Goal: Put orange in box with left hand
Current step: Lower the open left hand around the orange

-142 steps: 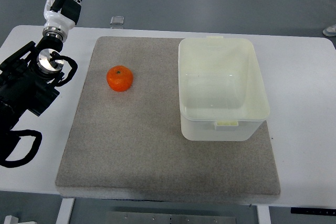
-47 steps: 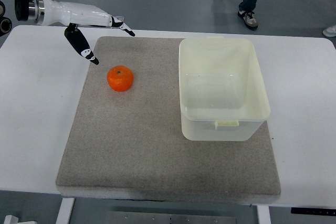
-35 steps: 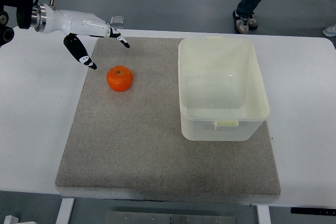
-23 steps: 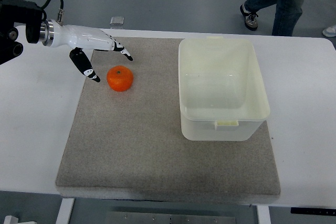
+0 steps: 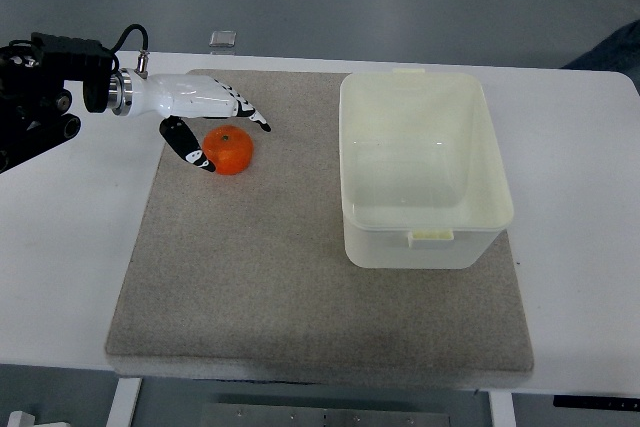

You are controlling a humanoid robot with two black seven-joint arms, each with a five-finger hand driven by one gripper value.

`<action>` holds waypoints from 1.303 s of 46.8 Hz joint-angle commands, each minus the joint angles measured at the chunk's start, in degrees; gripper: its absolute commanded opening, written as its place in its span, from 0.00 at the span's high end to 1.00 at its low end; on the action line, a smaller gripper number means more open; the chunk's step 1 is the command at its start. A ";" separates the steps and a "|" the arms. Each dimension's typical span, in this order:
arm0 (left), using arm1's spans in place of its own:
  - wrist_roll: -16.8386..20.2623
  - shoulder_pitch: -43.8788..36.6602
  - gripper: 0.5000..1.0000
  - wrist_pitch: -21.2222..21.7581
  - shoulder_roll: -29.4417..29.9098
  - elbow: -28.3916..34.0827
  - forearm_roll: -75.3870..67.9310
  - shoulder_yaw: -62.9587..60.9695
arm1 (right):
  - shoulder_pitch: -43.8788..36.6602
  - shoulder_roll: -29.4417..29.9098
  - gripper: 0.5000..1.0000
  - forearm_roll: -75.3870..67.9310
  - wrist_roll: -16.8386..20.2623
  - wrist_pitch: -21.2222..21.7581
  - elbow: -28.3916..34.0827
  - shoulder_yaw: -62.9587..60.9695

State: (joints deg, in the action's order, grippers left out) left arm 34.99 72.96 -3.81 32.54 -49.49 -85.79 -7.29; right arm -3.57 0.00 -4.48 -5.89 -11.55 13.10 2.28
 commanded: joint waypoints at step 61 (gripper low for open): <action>0.01 -2.56 0.11 -0.14 -1.78 3.16 -1.49 -0.27 | -0.03 0.00 0.11 0.00 0.00 0.03 0.00 0.00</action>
State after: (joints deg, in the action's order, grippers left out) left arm 35.00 70.32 -3.96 30.85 -46.77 -87.26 -7.56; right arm -3.57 0.00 -4.48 -5.89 -11.55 13.09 2.29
